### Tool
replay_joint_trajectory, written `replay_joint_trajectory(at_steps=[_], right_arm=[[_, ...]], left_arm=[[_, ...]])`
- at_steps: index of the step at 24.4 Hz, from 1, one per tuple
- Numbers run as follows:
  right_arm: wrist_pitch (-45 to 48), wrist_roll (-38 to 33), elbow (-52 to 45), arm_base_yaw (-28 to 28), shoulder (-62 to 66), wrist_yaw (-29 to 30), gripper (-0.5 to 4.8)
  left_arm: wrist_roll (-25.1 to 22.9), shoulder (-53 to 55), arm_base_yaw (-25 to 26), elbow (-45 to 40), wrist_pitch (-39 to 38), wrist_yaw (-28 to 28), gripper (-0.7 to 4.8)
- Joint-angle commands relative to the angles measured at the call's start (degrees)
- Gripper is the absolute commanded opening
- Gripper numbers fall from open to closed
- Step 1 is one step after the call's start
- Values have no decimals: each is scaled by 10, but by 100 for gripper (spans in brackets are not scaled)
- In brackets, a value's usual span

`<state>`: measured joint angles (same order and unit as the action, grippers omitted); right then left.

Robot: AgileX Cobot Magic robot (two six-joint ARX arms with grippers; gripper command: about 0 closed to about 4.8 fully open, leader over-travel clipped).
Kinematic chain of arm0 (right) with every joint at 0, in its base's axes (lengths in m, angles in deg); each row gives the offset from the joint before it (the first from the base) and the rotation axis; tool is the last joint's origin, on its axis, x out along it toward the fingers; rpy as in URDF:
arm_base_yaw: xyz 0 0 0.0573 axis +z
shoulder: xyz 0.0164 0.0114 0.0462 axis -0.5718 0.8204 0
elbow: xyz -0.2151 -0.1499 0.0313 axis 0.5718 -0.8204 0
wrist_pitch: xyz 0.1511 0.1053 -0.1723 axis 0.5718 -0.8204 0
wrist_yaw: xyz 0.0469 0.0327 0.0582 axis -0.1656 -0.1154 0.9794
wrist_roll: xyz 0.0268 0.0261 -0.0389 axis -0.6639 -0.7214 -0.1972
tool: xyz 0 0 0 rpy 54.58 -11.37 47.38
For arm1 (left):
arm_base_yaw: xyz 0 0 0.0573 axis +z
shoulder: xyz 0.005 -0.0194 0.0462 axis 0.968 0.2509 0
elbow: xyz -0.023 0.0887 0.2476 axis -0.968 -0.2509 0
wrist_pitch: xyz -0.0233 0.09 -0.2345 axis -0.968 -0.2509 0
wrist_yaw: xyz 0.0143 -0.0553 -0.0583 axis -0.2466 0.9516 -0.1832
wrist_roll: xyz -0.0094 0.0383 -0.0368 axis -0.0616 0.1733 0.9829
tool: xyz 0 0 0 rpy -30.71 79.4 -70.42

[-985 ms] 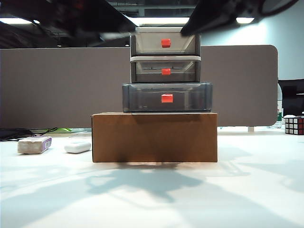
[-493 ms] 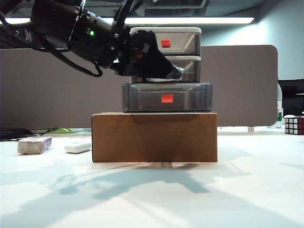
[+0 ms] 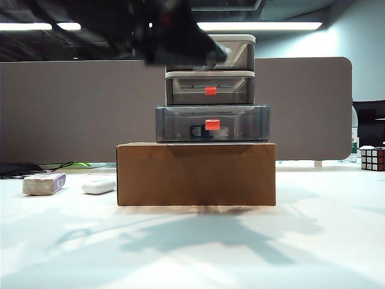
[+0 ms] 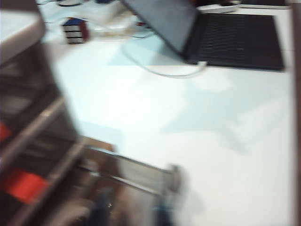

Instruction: Open the third layer of the drawer on the table, pick up the transparent tape on the table and put it in, and finally close the drawer.

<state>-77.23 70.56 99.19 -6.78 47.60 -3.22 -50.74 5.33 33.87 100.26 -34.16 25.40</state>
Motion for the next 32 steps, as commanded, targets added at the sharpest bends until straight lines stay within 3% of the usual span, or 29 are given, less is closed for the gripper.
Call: replay_joint_trajectory(at_steps=[1, 4, 7, 12, 18, 26, 32], right_arm=[[81, 5, 3, 0, 8, -2, -5], [122, 5, 23, -1, 41, -1, -5], [96, 4, 100, 0, 120, 1, -6], [50, 0, 211, 0, 231, 27, -5], [28, 0, 246, 0, 305, 26, -5], [-35, 1, 245, 0, 359, 24, -5], [-35, 1, 244, 0, 363, 24, -5]], left_arm=[[0, -32, -35, 2, -140, 10, -6], [-15, -30, -70, -4, -219, -12, -6], [-17, -30, -88, -34, -201, -95, -6], [-35, -28, -86, -42, -156, -165, -6], [-38, -25, -49, -42, -86, -170, -6], [-50, -18, 18, -42, -47, -167, -6], [-59, -3, 24, -42, -20, -166, -6]])
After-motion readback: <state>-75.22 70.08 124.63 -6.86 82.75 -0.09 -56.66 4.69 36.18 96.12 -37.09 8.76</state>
